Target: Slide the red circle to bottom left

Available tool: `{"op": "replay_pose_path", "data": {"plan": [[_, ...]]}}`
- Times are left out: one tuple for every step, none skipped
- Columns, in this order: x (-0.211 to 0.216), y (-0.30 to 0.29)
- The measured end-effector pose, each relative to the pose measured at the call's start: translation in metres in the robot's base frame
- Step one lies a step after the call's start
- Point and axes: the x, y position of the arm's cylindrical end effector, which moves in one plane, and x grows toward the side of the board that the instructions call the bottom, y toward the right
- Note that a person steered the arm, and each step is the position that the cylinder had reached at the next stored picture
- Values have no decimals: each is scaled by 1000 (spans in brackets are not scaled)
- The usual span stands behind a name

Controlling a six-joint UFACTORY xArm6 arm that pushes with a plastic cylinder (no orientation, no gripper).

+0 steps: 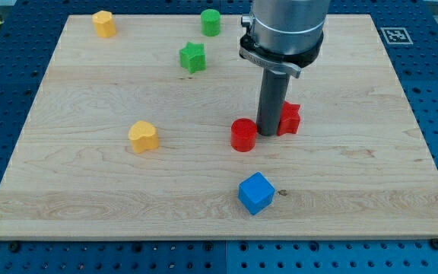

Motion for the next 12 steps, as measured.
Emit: {"op": "replay_pose_path", "data": {"plan": [[0,-4],[4,-20],[15,-43],[32,-59],[52,-64],[59,-75],[65,-96],[72,-119],[81,-138],[86,-143],[99,-143],[106,-143]]}}
